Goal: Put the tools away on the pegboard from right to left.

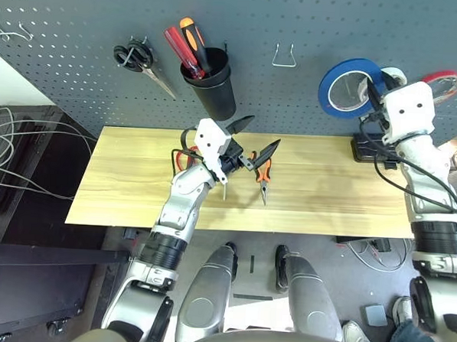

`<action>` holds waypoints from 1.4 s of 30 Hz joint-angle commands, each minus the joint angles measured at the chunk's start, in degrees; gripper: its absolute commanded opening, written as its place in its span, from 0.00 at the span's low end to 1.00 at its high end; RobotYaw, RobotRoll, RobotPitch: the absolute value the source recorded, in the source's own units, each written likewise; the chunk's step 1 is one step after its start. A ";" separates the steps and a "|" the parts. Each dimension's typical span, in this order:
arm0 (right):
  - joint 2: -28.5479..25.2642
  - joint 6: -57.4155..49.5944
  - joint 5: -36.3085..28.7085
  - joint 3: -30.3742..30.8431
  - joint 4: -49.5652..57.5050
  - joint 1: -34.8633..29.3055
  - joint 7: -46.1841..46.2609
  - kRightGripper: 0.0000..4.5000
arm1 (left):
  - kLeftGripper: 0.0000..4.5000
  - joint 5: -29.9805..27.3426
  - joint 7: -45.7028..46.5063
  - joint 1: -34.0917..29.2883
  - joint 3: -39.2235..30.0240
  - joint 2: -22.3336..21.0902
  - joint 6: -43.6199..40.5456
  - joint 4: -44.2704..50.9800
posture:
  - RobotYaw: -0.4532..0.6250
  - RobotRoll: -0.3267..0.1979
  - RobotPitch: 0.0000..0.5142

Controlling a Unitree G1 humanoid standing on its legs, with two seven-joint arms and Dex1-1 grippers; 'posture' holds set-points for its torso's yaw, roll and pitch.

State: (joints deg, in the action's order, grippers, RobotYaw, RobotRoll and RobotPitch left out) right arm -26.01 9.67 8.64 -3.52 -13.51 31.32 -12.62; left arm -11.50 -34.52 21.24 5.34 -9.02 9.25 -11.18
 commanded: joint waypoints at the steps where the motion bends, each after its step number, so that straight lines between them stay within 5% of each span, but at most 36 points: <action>1: -0.01 0.22 -1.96 -0.05 2.23 -2.60 -1.77 0.52 | 1.00 0.64 0.12 -1.56 0.44 -0.29 -0.38 0.80 | 0.50 0.62 0.56; 7: -0.46 0.50 -4.86 -1.24 8.60 -11.40 -4.12 0.98 | 1.00 1.10 -0.08 -2.40 0.85 -0.97 -0.17 1.12 | 0.50 0.62 0.57; 13: -0.47 -0.78 -8.40 0.62 15.88 -24.59 -9.29 0.99 | 1.00 5.59 -0.51 -1.64 2.40 -3.94 1.99 -1.47 | 0.49 0.62 0.57; 16: 1.25 -5.65 -9.77 1.99 15.97 -25.96 -10.43 0.99 | 1.00 5.80 0.36 -1.13 1.99 -4.13 1.76 -2.68 | 0.50 0.62 0.57; 32: 21.05 -55.30 -21.58 0.58 0.79 -4.61 -3.79 0.99 | 1.00 6.01 -3.54 -1.92 2.46 -10.11 -5.76 -1.56 | 0.55 0.62 0.59; 42: 25.34 -59.23 -18.48 3.68 -15.38 6.36 -0.84 0.99 | 1.00 7.74 -5.71 -4.22 2.59 -15.70 -6.91 0.19 | 0.60 0.62 0.62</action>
State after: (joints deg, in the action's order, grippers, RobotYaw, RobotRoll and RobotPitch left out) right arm -1.10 -49.54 -10.76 -0.87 -26.27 37.83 -13.99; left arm -4.42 -39.68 18.48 7.20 -24.41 2.58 -11.39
